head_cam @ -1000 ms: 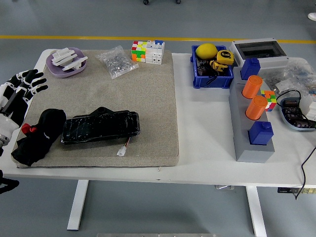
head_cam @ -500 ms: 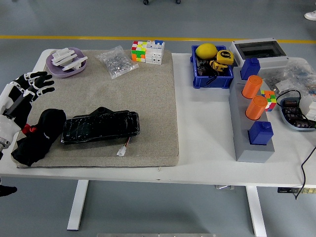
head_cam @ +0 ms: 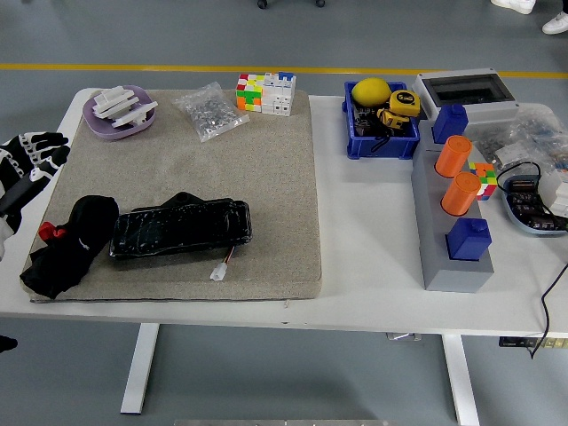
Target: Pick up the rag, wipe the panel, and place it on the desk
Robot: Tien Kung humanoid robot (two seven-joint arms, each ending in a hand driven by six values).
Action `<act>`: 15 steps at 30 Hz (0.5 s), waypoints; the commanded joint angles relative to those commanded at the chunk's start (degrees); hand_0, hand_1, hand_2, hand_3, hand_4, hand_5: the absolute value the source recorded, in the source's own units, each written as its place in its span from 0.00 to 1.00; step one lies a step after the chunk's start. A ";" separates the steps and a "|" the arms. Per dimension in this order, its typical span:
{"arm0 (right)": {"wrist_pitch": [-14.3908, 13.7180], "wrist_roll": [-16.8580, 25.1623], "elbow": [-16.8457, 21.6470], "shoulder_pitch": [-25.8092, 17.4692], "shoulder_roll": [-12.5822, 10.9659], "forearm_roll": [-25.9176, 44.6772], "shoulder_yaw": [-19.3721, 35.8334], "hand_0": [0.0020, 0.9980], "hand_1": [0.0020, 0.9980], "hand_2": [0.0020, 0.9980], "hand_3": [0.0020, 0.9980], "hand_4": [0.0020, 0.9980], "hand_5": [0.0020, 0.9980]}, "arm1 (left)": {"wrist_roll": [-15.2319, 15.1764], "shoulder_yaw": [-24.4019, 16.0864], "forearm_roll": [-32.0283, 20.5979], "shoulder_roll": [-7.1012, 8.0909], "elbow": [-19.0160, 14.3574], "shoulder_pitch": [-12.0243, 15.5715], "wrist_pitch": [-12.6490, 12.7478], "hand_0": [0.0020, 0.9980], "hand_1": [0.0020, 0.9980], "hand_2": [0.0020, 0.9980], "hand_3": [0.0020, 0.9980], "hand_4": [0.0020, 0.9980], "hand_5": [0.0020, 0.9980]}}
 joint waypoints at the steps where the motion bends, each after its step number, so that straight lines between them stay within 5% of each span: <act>1: 0.01 -0.01 0.00 0.03 -0.01 0.01 -0.06 0.70 0.61 0.60 0.57 1.00 0.45 | 0.86 0.05 2.61 -0.02 0.59 -0.38 0.53 0.90 0.89 0.85 0.79 0.93 0.46; 6: 0.22 0.07 0.00 0.26 -0.03 -0.75 0.59 0.70 0.61 0.60 0.57 1.00 0.45 | 5.89 0.59 14.52 -0.63 3.36 -1.78 0.80 0.90 0.89 0.85 0.79 0.93 0.46; 7: 0.31 0.14 0.00 0.29 -0.06 -1.16 0.98 0.70 0.61 0.60 0.57 1.00 0.45 | 7.45 0.89 17.13 -0.84 4.07 -2.11 0.63 1.00 1.00 0.98 0.89 0.94 0.46; 15: 0.35 0.24 0.00 0.48 -0.09 -1.05 0.99 0.70 0.61 0.59 0.57 1.00 0.45 | 15.38 2.22 36.14 -2.20 9.76 -4.27 0.50 1.00 1.00 1.00 0.95 0.95 0.45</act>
